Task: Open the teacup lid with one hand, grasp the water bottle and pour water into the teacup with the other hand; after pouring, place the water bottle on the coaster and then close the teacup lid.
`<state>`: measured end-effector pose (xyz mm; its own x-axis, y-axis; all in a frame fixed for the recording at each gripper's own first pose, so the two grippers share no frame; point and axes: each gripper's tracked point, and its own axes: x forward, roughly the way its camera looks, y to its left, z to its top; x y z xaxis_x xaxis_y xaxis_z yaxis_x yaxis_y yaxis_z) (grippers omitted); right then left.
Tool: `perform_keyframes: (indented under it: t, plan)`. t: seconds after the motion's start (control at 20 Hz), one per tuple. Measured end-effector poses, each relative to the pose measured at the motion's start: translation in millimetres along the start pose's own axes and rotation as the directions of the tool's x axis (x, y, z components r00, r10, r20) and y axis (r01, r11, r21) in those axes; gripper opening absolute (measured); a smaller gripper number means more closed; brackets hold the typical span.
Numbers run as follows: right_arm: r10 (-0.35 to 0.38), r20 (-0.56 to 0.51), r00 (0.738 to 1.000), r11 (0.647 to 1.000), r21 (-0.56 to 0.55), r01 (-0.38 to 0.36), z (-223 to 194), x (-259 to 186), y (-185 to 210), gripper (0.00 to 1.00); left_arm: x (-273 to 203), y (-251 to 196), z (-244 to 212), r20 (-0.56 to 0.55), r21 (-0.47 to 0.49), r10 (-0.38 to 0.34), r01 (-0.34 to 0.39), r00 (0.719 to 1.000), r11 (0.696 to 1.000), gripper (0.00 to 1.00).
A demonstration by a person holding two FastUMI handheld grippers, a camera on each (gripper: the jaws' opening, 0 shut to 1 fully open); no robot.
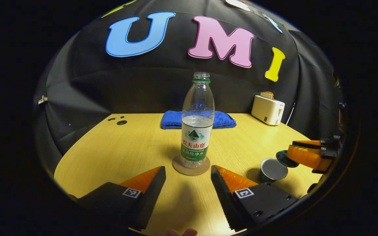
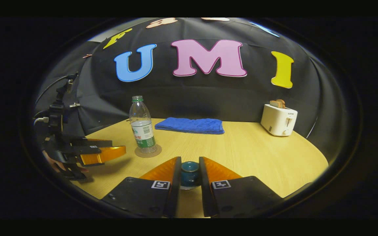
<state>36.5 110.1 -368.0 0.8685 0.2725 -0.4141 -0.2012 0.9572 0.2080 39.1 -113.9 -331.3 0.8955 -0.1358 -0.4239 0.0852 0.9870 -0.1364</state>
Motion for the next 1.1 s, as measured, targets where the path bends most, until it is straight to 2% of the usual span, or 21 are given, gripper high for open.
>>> perform_keyframes:
  t: [0.1, 0.15, 0.25, 0.35, 0.55, 0.6, 0.65, 0.7, 0.8, 0.9, 1.05, 1.1]
  plan:
    - [0.011, -0.007, 1.000, 1.000, -0.004, -0.011, -4.9, 4.3, 3.4, 0.32, -9.0, 6.1, -1.4, -0.001, -0.005, 0.018, -0.018, 1.000, 1.000, 0.88]
    - [0.016, -0.010, 1.000, 1.000, -0.003, -0.016, -7.5, 6.1, 4.4, 0.27, -11.1, 7.6, -2.6, -0.002, -0.004, 0.023, -0.023, 1.000, 1.000, 0.88]
    - [0.022, -0.017, 1.000, 1.000, -0.006, -0.022, -11.0, 9.1, 7.2, 0.36, -15.0, 11.4, -4.3, -0.004, -0.005, 0.034, -0.034, 0.999, 0.999, 0.88]
    - [0.024, -0.023, 0.999, 1.000, -0.008, -0.025, -15.4, 11.6, 7.1, 0.27, -18.5, 13.5, -5.0, -0.008, -0.008, 0.040, -0.040, 0.999, 0.999, 0.88]
    - [0.017, -0.035, 0.999, 1.000, -0.020, -0.018, -22.9, 16.5, 3.1, 0.27, -22.1, 15.7, -7.8, -0.007, -0.003, 0.045, -0.045, 0.999, 0.999, 0.88]
    - [0.022, -0.039, 0.999, 0.999, -0.023, -0.023, -25.2, 17.7, 4.2, 0.32, -22.4, 16.6, -8.5, -0.008, -0.003, 0.044, -0.044, 0.999, 0.999, 0.88]
    - [0.023, -0.044, 0.999, 0.999, -0.029, -0.024, -26.5, 18.0, 5.3, 0.32, -22.3, 15.5, -8.6, -0.009, -0.002, 0.043, -0.043, 0.999, 0.999, 0.88]
    - [0.025, -0.041, 0.999, 0.999, -0.036, -0.026, -25.7, 17.2, 5.5, 0.38, -22.4, 16.2, -8.8, -0.011, -0.003, 0.044, -0.044, 0.999, 0.999, 0.88]
    - [0.028, -0.050, 0.998, 0.999, -0.030, -0.030, -28.3, 18.7, 5.8, 0.38, -21.1, 17.0, -7.8, -0.012, -0.004, 0.046, -0.046, 0.999, 0.999, 0.88]
    - [0.033, -0.051, 0.998, 0.999, -0.017, -0.034, -26.5, 19.1, 7.4, 0.63, -21.4, 14.8, -6.9, -0.014, -0.004, 0.044, -0.044, 0.999, 0.999, 0.88]
    - [0.036, -0.043, 0.998, 0.999, 0.005, -0.036, -14.3, 17.3, 7.5, 0.83, -23.1, 9.7, -0.8, -0.011, 0.002, 0.043, -0.043, 0.999, 0.999, 0.88]
    - [0.036, -0.044, 0.998, 0.999, 0.013, -0.035, -8.9, 13.8, 6.7, 0.84, -25.9, 8.7, 3.3, -0.012, 0.002, 0.045, -0.045, 0.999, 0.999, 0.88]
